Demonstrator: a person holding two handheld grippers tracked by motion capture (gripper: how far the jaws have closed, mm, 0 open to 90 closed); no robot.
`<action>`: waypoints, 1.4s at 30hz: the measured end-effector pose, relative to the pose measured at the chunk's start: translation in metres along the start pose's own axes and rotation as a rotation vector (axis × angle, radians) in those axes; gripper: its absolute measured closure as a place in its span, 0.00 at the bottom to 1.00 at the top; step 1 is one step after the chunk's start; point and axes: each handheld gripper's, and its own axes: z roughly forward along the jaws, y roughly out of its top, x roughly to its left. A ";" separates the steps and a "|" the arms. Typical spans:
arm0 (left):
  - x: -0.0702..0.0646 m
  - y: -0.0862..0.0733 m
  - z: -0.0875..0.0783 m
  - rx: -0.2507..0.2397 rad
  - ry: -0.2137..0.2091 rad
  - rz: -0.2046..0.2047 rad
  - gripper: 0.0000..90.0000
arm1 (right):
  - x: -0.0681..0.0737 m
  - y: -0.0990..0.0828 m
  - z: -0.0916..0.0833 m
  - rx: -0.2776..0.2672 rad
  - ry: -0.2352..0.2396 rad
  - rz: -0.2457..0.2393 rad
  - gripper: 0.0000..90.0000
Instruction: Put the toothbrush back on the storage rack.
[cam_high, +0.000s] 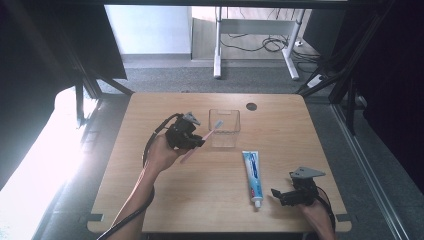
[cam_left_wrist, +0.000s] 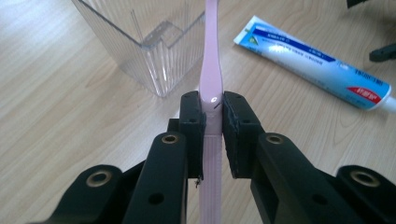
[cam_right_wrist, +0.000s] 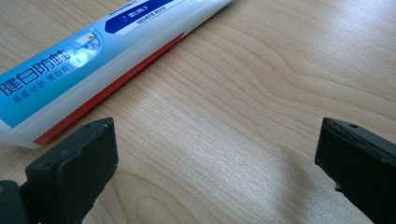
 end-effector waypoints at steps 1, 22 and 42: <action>0.000 0.001 0.000 -0.005 0.002 -0.002 0.88 | 0.000 0.000 0.000 0.000 -0.002 0.000 0.00; 0.004 0.032 0.004 -0.090 0.051 -0.001 0.88 | 0.000 0.000 0.001 0.007 -0.002 -0.006 0.00; 0.011 0.064 0.016 -0.173 0.084 -0.015 0.88 | 0.000 0.000 0.000 0.004 -0.004 -0.008 0.00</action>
